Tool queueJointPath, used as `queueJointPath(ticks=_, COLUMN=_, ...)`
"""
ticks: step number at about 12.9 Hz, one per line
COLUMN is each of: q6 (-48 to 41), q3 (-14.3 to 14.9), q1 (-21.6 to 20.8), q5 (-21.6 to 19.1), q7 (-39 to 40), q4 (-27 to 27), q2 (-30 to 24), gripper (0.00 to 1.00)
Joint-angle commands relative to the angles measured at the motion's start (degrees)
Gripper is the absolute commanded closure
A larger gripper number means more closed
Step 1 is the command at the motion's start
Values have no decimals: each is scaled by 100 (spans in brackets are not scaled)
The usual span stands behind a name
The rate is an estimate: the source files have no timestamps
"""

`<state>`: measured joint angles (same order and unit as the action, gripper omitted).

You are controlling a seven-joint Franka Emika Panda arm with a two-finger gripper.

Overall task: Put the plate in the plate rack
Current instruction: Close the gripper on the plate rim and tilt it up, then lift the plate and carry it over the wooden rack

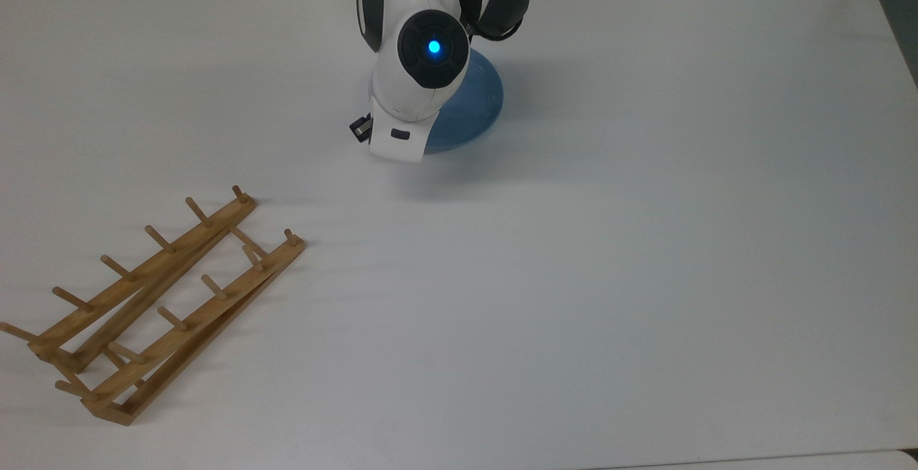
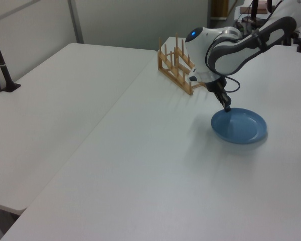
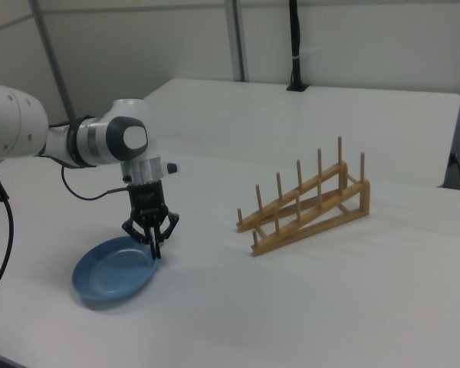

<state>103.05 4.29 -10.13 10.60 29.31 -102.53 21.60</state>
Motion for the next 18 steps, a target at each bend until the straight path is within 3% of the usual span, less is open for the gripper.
queueJointPath(ticks=1, q6=22, q3=72, q1=125, q5=-14, q7=-109, q4=512, q2=-147, gripper=100)
queueJointPath(ticks=3, q6=39, q3=98, q1=422, q5=-93, q7=-390, q4=1039, q2=-288, gripper=100)
queueJointPath(ticks=9, q6=197, q3=142, q1=1257, q5=-357, q7=-496, q4=1814, q2=-508, gripper=100)
queueJointPath(ticks=12, q6=1739, q3=378, q1=1777, q5=-375, q7=-961, q4=1868, q2=-552, gripper=100)
queueJointPath(ticks=18, q6=3447, q3=441, q1=2305, q5=-401, q7=-2032, q4=1868, q2=-491, gripper=100)
